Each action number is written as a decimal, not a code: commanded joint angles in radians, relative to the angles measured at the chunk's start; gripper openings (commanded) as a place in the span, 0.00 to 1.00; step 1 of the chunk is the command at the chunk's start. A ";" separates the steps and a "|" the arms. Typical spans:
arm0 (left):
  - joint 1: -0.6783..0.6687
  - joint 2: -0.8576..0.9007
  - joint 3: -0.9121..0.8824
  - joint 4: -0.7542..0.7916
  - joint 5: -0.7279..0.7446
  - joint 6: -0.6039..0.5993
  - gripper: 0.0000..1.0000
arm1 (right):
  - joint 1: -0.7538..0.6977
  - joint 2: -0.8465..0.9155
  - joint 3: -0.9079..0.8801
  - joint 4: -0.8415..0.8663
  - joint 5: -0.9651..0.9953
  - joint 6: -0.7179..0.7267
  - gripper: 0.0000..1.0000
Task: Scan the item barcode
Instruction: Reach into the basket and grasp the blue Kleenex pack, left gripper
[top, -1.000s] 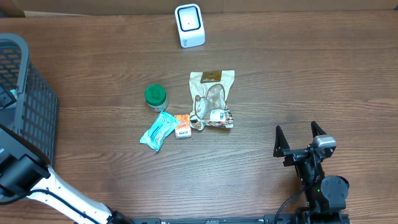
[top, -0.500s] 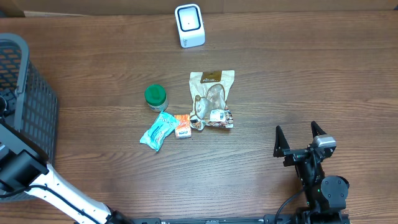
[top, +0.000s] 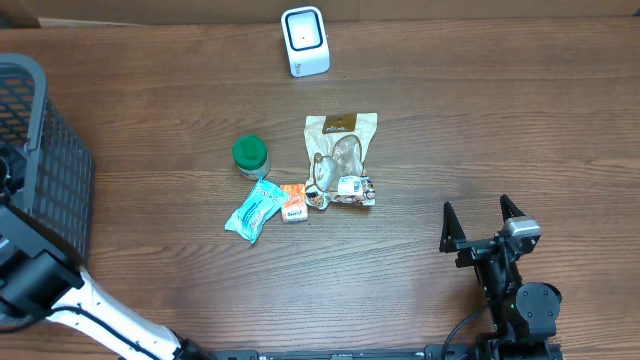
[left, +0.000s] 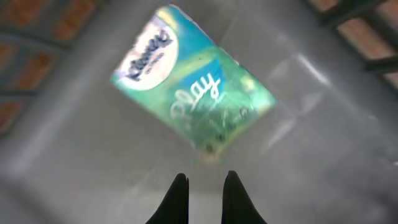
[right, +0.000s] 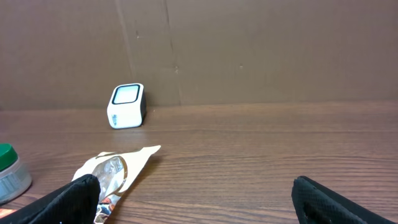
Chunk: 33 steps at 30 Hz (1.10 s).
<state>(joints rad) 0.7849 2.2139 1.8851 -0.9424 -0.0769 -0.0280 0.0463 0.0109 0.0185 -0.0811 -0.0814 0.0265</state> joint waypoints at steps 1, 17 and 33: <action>-0.010 -0.061 -0.002 -0.063 -0.007 -0.095 0.05 | -0.003 -0.008 -0.010 0.004 -0.002 0.004 1.00; -0.012 -0.031 -0.007 0.140 -0.001 -0.233 0.70 | -0.003 -0.008 -0.010 0.004 -0.002 0.004 1.00; -0.014 0.107 -0.006 0.130 0.000 -0.231 0.04 | -0.003 -0.008 -0.010 0.004 -0.002 0.004 1.00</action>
<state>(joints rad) 0.7784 2.3039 1.8866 -0.7933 -0.0834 -0.2546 0.0463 0.0109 0.0185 -0.0814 -0.0814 0.0261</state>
